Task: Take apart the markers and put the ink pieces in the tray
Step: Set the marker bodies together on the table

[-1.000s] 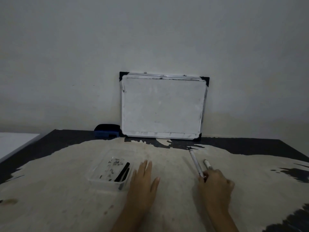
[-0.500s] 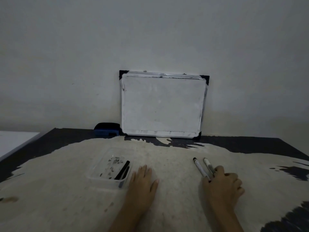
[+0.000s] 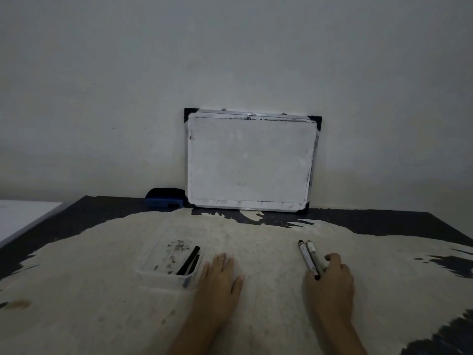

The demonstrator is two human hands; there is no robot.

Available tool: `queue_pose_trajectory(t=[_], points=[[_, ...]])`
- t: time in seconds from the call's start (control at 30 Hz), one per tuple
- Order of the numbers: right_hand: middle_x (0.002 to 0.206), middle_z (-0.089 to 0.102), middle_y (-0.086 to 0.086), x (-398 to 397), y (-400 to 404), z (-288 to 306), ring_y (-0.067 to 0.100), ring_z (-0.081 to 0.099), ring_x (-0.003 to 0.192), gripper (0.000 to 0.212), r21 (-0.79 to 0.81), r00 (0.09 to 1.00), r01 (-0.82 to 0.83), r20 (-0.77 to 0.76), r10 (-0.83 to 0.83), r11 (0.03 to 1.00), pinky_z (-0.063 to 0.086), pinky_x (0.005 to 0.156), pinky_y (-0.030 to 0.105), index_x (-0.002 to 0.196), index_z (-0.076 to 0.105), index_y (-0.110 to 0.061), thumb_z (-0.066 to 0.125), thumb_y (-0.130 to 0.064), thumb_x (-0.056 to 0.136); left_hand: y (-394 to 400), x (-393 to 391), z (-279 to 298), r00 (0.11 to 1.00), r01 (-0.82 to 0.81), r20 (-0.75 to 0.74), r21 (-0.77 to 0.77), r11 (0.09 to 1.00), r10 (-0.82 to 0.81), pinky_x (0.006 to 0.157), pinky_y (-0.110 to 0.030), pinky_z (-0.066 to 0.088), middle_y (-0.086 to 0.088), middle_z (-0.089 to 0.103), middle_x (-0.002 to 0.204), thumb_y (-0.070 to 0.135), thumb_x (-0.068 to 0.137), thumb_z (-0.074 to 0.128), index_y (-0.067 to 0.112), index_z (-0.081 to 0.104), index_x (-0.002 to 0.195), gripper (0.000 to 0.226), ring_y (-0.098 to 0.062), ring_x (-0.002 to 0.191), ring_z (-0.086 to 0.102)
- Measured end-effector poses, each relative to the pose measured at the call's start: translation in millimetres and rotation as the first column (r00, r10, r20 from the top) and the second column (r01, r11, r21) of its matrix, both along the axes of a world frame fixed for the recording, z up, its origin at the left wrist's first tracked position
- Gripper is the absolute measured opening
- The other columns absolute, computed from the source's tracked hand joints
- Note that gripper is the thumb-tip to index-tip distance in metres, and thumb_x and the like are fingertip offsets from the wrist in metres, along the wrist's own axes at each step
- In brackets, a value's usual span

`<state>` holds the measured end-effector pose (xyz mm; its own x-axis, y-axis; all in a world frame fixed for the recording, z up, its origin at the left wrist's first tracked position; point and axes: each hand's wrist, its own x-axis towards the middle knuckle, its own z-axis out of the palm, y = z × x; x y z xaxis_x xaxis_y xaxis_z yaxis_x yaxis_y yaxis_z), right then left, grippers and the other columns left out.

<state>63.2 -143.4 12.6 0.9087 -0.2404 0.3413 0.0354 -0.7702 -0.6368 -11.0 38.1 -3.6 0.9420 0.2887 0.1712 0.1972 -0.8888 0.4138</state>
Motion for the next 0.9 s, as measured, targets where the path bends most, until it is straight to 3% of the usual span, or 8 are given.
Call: queue_pose_trajectory(t=[0.47,0.73,0.8,0.9], points=[[0.095,0.060,0.016,-8,-1,9,0.032,0.052,0.089,0.042,-0.049,1.000,-0.012,-0.023,0.011,0.999,0.043,0.076,0.038,0.111,0.052,-0.008,0.069,-0.023,0.075,0,0,-2,1.000,-0.008,0.011,0.015,1.000,0.008,0.118,-0.031,0.001,-0.004,0.009,0.157,0.041,0.097,0.024,0.015,0.013,0.145,0.055,-0.016,0.144,0.003],[0.106,0.060,0.009,-7,-2,3,0.026,0.051,0.100,0.046,-0.164,0.999,0.000,-0.032,-0.006,0.986,0.038,0.085,0.037,0.120,0.050,-0.018,0.064,-0.033,0.078,0,-1,-2,0.993,0.013,0.114,0.010,1.000,-0.014,0.116,-0.029,-0.001,-0.001,0.007,0.157,0.039,0.097,0.025,0.016,0.012,0.145,0.054,-0.014,0.144,0.001],[0.115,0.061,0.010,-7,0,1,0.029,0.052,0.107,0.053,-0.161,1.000,0.003,0.011,-0.001,0.987,0.035,0.093,0.040,0.126,0.050,-0.018,0.064,-0.033,0.077,-2,-2,-1,0.985,0.033,0.167,0.009,0.999,-0.034,0.114,-0.026,-0.004,0.000,0.007,0.157,0.046,0.095,0.018,0.017,0.011,0.145,0.058,-0.013,0.144,0.000],[0.133,0.054,0.014,-8,12,1,0.034,0.048,0.121,0.061,-0.249,0.995,-0.042,0.072,0.062,0.968,0.027,0.105,0.052,0.130,0.051,-0.018,0.069,-0.033,0.073,-5,-1,1,0.965,0.062,0.250,0.076,0.995,-0.079,0.112,-0.025,-0.010,0.000,0.003,0.156,0.065,0.077,-0.011,0.017,0.008,0.145,0.086,-0.011,0.142,-0.007]])
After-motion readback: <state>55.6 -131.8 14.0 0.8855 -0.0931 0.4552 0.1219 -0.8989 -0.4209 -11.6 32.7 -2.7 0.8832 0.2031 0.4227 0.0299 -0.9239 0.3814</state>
